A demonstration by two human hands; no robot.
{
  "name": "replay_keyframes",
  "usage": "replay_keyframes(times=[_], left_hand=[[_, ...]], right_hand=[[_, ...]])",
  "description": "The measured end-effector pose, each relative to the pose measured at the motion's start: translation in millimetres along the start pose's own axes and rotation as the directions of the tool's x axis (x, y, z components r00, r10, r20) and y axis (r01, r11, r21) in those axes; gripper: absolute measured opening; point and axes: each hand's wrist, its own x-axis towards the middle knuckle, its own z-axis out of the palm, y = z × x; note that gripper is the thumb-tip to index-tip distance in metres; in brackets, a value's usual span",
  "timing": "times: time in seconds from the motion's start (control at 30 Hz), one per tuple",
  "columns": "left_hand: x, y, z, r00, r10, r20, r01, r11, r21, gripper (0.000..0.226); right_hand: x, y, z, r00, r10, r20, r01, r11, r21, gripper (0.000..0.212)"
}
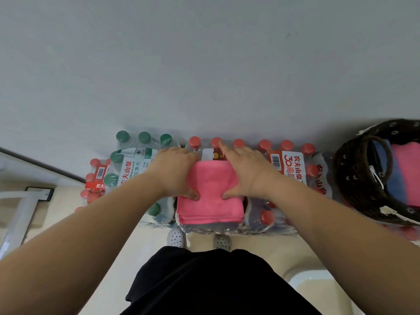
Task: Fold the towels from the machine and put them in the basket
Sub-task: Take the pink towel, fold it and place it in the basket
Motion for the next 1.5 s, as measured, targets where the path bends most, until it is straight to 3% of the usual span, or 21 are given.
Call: replay_keyframes(times=[0.13, 0.23, 0.27, 0.4, 0.5, 0.63, 0.8, 0.97, 1.1, 1.3, 1.5], left_hand=[[6.1, 4.5, -3.4, 1.0, 0.015, -0.026, -0.014, 0.999, 0.049, 0.071], [9.8, 5.2, -6.7, 0.998, 0.048, -0.034, -0.045, 0.995, 0.087, 0.064], [11.3, 5.6, -8.9, 0.998, 0.057, -0.035, -0.053, 0.994, 0.094, 0.06], [21.9, 6.7, -22.7, 0.988, 0.032, -0.151, -0.017, 0.995, 0.103, 0.036], [30.5, 2.5, -26.7, 0.961, -0.012, -0.277, 0.035, 0.996, 0.077, 0.028], [27.6, 1.6, -8.6, 0.905, 0.043, -0.423, -0.021, 0.998, 0.057, 0.032], [1.1, 4.4, 21.5, 0.856, 0.069, -0.512, -0.077, 0.997, 0.006, 0.047], [-34.8, 14.1, 43.8, 0.881, 0.11, -0.46, -0.108, 0.994, 0.031, 0.081], [-44.7, 21.0, 62.6, 0.924, 0.122, -0.364, -0.117, 0.993, 0.035, 0.098], [-44.9, 14.8, 77.2, 0.951, 0.105, -0.292, -0.114, 0.993, -0.013, 0.097], [-41.8, 8.2, 81.8, 0.959, 0.147, -0.244, -0.16, 0.986, -0.035, 0.096]], right_hand=[[0.3, -1.7, -11.3, 0.998, 0.007, 0.062, -0.003, 0.997, -0.076, 0.13], [4.7, -5.5, -12.8, 0.997, -0.003, 0.071, 0.014, 0.989, -0.149, 0.076], [6.8, -6.0, -13.8, 0.998, 0.0, 0.067, 0.01, 0.989, -0.15, 0.068], [15.3, -2.3, -20.5, 0.994, 0.045, -0.101, -0.054, 0.995, -0.086, 0.058], [13.0, 1.6, -19.9, 0.97, 0.092, -0.225, -0.104, 0.994, -0.04, 0.068], [-4.1, 4.9, -3.7, 0.97, 0.072, -0.231, -0.052, 0.994, 0.094, 0.103], [-23.1, -0.5, 26.2, 0.932, -0.05, -0.36, 0.036, 0.998, -0.045, 0.097], [-25.8, -5.7, 46.9, 0.837, -0.135, -0.53, 0.098, 0.99, -0.097, 0.061], [-27.7, -8.9, 54.5, 0.814, -0.195, -0.547, 0.091, 0.973, -0.211, 0.045], [-48.4, -23.8, 50.5, 0.859, -0.196, -0.474, 0.117, 0.974, -0.192, 0.066], [-16.5, -58.5, 32.3, 0.946, 0.038, -0.321, -0.106, 0.975, -0.195, 0.096]])
